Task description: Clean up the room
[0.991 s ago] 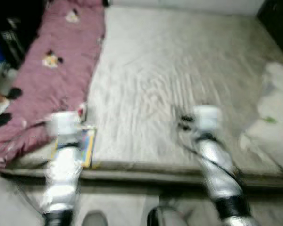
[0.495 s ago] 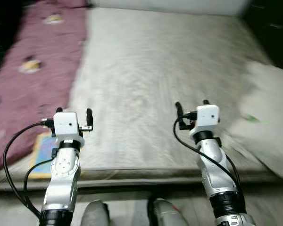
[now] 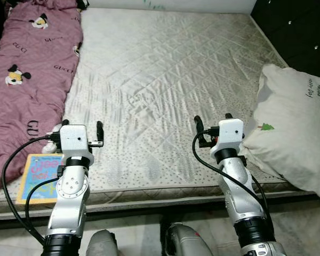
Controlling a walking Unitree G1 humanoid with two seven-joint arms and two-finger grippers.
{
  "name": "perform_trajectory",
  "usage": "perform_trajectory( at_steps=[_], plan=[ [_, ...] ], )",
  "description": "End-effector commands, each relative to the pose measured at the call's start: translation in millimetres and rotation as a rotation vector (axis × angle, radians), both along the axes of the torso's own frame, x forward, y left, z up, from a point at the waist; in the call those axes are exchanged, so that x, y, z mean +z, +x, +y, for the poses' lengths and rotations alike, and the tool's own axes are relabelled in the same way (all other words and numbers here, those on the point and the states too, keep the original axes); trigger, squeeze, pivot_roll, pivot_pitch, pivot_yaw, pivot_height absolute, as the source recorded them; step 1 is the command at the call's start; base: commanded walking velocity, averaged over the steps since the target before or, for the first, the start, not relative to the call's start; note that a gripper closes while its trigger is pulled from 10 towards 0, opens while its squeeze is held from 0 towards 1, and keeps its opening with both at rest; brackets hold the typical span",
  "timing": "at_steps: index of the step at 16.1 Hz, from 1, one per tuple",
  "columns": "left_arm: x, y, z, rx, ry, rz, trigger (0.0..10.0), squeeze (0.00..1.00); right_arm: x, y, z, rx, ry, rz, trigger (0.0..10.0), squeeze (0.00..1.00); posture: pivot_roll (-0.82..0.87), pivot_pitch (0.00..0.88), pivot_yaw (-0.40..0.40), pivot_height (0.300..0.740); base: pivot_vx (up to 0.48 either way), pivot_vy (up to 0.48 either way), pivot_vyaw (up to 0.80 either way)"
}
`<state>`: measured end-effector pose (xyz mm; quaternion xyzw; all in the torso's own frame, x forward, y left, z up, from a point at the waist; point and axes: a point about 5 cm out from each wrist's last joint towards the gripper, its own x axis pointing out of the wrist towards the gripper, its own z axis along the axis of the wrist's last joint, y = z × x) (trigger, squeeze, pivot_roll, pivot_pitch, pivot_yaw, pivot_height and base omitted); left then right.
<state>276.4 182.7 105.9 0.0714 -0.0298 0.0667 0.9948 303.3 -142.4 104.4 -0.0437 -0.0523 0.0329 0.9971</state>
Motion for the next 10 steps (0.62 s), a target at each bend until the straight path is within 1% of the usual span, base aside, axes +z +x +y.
perform_trajectory(
  at_steps=[1,10],
  plan=[
    [-1.1,0.9,-1.3,-0.008,0.0,0.002,10.0,0.0,-0.1,0.9,-1.6,0.003,-0.003,0.004,10.0,0.0,0.02,0.165,-0.055,0.74,0.0,-0.319,0.0],
    [-0.6,2.1,-4.1,-0.008,-0.016,-0.004,10.0,0.0,0.1,1.1,0.3,0.026,-0.022,0.005,10.0,0.0,0.02,0.168,-0.065,0.74,0.0,-0.375,0.0]
  ],
)
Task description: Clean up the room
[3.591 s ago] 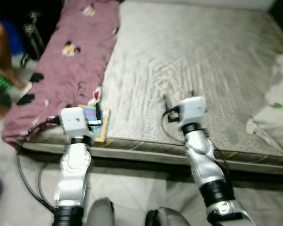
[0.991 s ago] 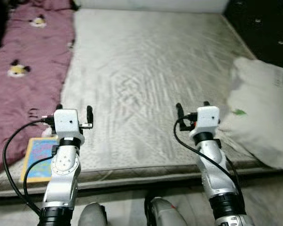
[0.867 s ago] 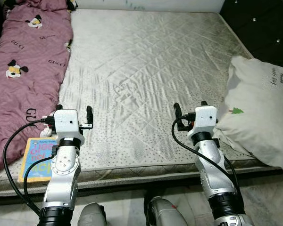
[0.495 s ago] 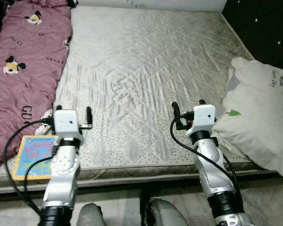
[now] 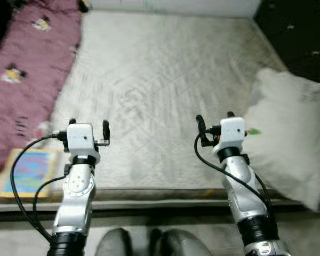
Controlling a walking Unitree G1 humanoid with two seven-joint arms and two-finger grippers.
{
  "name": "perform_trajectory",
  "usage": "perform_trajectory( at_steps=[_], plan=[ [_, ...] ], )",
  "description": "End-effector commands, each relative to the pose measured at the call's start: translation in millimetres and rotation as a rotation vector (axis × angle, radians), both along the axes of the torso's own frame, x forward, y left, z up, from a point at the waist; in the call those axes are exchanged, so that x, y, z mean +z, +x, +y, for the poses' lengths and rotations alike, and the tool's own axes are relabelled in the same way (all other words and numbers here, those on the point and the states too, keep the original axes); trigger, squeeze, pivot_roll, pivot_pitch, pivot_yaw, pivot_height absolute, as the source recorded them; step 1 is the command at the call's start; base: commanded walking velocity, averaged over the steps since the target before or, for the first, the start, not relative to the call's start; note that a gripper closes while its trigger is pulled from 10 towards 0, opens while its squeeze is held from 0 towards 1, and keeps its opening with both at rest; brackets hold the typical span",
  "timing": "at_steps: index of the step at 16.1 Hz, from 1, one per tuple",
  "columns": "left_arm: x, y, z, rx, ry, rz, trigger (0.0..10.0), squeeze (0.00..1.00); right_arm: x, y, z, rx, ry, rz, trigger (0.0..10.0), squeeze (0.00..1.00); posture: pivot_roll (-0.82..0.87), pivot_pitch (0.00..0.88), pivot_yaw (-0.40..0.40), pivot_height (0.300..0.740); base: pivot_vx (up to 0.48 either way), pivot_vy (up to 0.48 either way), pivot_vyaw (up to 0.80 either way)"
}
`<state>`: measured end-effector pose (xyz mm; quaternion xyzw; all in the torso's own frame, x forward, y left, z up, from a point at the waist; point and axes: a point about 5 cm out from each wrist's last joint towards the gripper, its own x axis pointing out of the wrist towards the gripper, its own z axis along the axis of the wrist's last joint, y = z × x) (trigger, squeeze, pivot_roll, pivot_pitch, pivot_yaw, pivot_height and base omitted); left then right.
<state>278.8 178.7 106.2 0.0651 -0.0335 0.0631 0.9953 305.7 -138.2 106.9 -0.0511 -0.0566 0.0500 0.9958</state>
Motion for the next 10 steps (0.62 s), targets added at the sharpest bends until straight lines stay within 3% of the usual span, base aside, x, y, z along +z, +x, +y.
perform_trajectory(
  at_steps=[1,7,10],
  plan=[
    [-0.8,-0.2,-0.3,0.001,-0.005,0.003,10.0,0.0,-2.5,-1.3,-3.5,-0.004,-0.009,0.013,10.0,0.0,0.02,0.167,-0.065,0.74,0.0,-0.398,0.0],
    [-1.1,0.0,-1.2,0.003,-0.009,0.0,10.0,0.0,-3.1,-0.9,-2.1,0.011,-0.021,0.014,10.0,0.0,0.02,0.163,-0.069,0.74,0.0,-0.393,0.0],
    [-1.2,0.4,-1.5,0.002,-0.01,-0.001,10.0,0.0,-3.6,-0.7,-1.8,0.015,-0.023,0.015,10.0,0.0,0.02,0.159,-0.07,0.74,0.0,-0.391,0.55]
  ],
)
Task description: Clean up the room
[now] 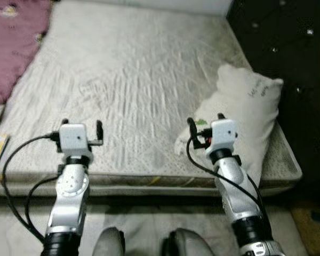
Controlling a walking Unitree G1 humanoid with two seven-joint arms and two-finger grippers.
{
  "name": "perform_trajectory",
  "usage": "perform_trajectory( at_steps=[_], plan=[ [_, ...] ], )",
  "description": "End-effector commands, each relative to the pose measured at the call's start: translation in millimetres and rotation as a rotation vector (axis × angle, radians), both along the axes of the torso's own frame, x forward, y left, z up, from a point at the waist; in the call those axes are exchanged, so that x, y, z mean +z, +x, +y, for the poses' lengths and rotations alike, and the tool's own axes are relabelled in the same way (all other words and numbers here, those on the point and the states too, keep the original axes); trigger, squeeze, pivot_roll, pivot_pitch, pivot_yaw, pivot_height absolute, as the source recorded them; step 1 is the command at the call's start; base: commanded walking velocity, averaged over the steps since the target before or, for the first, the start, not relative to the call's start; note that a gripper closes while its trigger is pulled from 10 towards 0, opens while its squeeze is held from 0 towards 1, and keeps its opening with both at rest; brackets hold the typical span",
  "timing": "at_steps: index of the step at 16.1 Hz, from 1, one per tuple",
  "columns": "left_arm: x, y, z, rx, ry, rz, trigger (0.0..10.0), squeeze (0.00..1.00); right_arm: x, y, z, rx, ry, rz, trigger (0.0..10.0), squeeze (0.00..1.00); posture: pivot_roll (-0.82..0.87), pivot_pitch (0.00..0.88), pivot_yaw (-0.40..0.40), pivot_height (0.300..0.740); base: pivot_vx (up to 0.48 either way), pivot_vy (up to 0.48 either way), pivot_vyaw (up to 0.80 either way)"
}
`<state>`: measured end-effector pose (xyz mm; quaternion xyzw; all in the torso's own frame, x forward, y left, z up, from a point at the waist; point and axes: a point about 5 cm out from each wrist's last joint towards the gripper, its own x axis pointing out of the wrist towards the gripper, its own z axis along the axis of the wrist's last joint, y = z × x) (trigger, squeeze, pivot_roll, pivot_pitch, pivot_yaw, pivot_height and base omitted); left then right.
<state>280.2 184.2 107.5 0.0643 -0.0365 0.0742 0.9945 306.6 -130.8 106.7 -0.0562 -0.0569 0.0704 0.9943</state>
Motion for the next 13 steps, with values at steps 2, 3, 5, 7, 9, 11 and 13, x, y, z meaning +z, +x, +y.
perform_trajectory(
  at_steps=[2,3,5,7,9,11,13],
  plan=[
    [-2.5,-0.8,-7.3,-0.02,-0.008,0.005,10.0,0.0,-3.8,-1.3,-9.1,-0.023,-0.012,0.015,10.0,0.0,0.02,0.155,-0.07,0.74,0.0,-0.39,0.44],
    [-2.4,-0.5,-7.2,-0.02,-0.007,0.004,10.0,0.0,-3.8,-1.0,-9.1,-0.023,-0.011,0.015,10.0,0.0,0.02,0.155,-0.071,0.74,0.0,-0.394,0.0],
    [-2.1,-0.2,-6.8,-0.019,-0.008,0.003,10.0,0.0,-3.9,-0.8,-8.8,-0.023,-0.008,0.017,10.0,0.0,0.02,0.156,-0.071,0.74,0.0,-0.394,0.0],
    [-2.0,0.3,-6.5,-0.018,-0.009,0.003,10.0,0.0,-3.8,-0.3,-8.6,-0.024,-0.006,0.017,10.0,0.0,0.02,0.157,-0.069,0.74,0.0,-0.392,0.0],
    [-1.7,0.7,-7.1,-0.021,-0.005,0.003,10.0,0.0,-3.7,0.0,-8.7,-0.025,-0.006,0.017,10.0,0.0,0.02,0.158,-0.069,0.74,0.0,-0.375,0.0],
    [-1.3,0.5,-7.0,-0.02,-0.02,-0.006,10.0,0.0,-3.6,0.2,-8.8,-0.027,-0.006,0.016,10.0,0.0,0.02,0.158,-0.069,0.74,0.0,0.0,0.0],
    [0.5,0.5,-7.8,-0.032,-0.021,-0.019,10.0,0.0,-3.8,0.4,-8.9,-0.029,-0.004,0.016,10.0,0.0,0.02,0.158,-0.068,0.74,0.0,0.0,0.0]
  ],
)
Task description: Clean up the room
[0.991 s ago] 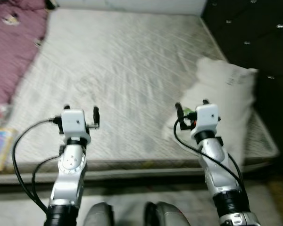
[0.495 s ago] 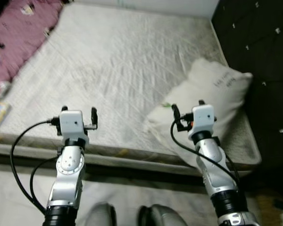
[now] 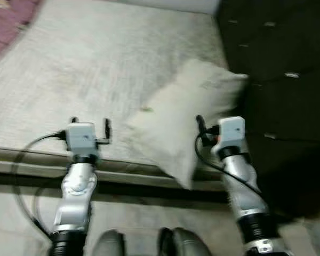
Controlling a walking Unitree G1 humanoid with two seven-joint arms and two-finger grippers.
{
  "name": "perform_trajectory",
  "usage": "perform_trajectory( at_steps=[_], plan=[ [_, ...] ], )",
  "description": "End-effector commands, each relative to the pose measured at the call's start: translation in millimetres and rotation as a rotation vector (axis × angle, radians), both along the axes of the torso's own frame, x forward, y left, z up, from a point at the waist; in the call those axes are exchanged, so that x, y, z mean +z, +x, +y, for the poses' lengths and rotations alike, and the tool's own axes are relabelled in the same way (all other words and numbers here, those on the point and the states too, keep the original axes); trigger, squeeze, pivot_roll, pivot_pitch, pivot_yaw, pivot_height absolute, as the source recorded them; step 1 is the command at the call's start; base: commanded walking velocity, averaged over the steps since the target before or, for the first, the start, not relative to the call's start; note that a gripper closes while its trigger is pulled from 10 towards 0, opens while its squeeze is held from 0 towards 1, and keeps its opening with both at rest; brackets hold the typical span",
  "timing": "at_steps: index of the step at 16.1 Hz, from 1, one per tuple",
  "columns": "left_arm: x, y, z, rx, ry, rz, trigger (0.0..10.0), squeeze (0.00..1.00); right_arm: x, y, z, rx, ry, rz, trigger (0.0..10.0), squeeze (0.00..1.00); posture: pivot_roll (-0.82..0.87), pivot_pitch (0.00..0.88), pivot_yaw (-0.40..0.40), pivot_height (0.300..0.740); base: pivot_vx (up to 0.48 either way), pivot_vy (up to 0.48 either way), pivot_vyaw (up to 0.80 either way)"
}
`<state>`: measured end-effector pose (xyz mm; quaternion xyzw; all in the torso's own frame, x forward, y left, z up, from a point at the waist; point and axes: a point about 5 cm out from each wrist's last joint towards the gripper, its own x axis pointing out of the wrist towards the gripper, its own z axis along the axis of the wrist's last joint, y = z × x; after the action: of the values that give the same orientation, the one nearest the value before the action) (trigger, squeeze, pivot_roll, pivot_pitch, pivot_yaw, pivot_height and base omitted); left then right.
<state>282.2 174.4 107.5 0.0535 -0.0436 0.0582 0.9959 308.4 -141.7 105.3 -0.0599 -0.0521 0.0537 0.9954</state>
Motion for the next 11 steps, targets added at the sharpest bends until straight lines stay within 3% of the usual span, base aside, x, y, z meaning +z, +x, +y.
perform_trajectory(
  at_steps=[1,4,6,11],
  plan=[
    [0.5,-1.5,2.0,0.001,-0.002,-0.005,10.0,0.0,-2.4,-1.4,2.0,0.006,0.002,0.009,10.0,0.0,0.02,0.158,-0.068,0.74,0.0,0.0,0.0],
    [1.7,-1.4,0.6,-0.018,-0.009,-0.016,10.0,0.0,-2.6,-1.2,1.5,0.001,0.01,0.011,10.0,0.0,0.02,0.159,-0.068,0.74,0.086,0.0,-0.13],
    [1.9,-1.4,0.0,-0.022,-0.012,-0.019,10.0,0.0,-2.7,-1.2,1.3,0.001,0.011,0.011,10.0,0.0,0.02,0.159,-0.068,0.74,0.296,0.0,-0.63],
    [2.2,-1.3,-0.8,-0.036,-0.013,-0.023,10.0,0.0,-2.5,-0.9,1.6,0.001,0.012,0.011,10.0,0.0,0.02,0.161,-0.067,0.74,0.356,0.0,0.0]
  ],
)
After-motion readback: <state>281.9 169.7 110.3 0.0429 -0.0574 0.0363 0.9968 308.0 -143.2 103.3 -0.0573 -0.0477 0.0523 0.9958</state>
